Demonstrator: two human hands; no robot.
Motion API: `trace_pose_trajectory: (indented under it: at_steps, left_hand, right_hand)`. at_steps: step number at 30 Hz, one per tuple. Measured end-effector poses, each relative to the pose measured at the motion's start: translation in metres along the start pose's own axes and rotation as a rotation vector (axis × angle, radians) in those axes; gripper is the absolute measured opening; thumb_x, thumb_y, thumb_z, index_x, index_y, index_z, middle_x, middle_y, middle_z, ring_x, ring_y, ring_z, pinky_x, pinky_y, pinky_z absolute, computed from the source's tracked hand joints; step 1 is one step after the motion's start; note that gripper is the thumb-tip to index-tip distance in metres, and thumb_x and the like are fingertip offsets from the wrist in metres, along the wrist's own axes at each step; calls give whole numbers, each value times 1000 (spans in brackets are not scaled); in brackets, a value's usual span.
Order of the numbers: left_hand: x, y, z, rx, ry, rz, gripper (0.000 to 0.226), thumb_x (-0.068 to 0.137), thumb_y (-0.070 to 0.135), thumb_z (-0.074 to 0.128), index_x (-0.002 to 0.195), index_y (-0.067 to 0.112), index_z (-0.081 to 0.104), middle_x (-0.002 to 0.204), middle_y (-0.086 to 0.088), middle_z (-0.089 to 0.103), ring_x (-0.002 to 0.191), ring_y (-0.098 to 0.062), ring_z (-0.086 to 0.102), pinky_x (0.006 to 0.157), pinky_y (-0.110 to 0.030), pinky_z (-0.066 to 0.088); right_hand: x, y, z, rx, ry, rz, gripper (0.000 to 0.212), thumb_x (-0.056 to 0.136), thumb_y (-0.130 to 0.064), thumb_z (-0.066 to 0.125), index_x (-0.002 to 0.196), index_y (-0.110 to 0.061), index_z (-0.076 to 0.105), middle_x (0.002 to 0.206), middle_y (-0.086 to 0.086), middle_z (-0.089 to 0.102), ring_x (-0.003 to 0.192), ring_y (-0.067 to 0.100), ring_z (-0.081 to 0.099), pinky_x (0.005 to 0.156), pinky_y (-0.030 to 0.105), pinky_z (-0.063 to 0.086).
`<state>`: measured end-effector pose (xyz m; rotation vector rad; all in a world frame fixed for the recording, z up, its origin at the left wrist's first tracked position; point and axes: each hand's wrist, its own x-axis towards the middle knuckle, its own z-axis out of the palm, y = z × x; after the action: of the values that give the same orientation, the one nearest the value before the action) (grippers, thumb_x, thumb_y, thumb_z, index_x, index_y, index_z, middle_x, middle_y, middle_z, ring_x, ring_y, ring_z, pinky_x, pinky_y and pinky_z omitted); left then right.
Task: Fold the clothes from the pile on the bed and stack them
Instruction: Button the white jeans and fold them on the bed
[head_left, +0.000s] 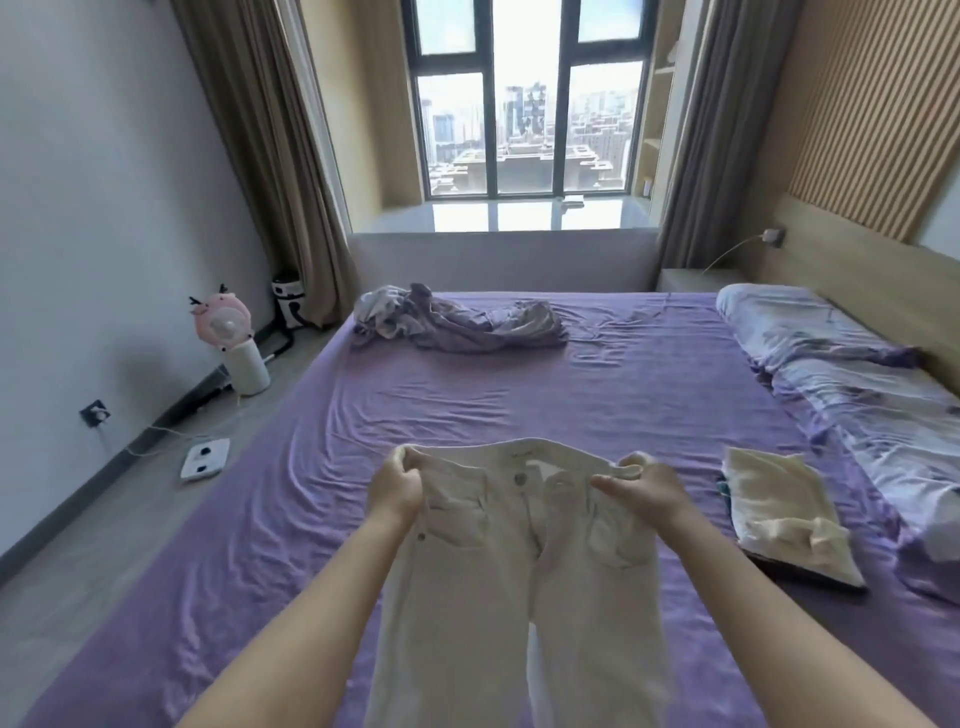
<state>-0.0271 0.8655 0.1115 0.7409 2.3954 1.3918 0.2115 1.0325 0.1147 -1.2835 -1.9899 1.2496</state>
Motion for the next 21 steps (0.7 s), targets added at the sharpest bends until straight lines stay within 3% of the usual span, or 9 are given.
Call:
trace_pose_trajectory:
  at_steps: [2, 6, 13, 16, 21]
  left_hand:
    - [18, -12, 20, -68, -25, 6, 31, 84, -13, 43, 97, 8, 60, 102, -10, 66, 93, -18, 58, 69, -13, 40]
    - [48, -26, 50, -58, -101, 24, 35, 86, -17, 40, 108, -1, 62, 110, -12, 65, 100, -16, 58, 77, -7, 39]
    - [112, -60, 95, 97, -143, -10, 25, 94, 5, 48, 110, 12, 65, 112, -4, 68, 107, -21, 60, 90, -28, 41]
    - [148, -86, 118, 111, -169, -45, 25, 93, 6, 47, 107, 16, 65, 109, -2, 68, 103, -20, 61, 79, -24, 42]
    - [207, -143, 158, 124, -217, -112, 27, 92, 5, 46, 104, 20, 65, 106, 1, 68, 100, -17, 60, 74, -18, 39]
  right_hand:
    - [27, 22, 12, -35, -25, 33, 26, 73, -22, 80, 85, -9, 60, 73, 0, 61, 70, 15, 56, 58, 24, 41]
    - [68, 49, 31, -96, -81, 112, 21, 77, -14, 72, 95, -11, 64, 89, 5, 65, 83, 20, 59, 70, 29, 44]
    - [126, 73, 64, -228, -51, 147, 28, 78, -5, 59, 104, -9, 67, 99, 7, 68, 86, 19, 56, 69, 24, 36]
    - [153, 87, 79, -299, -23, 137, 26, 81, -7, 60, 106, -11, 66, 105, 7, 65, 98, 22, 57, 72, 22, 33]
    - [198, 120, 114, -410, -27, 125, 21, 84, -7, 61, 103, -12, 67, 103, 8, 63, 97, 23, 58, 77, 23, 36]
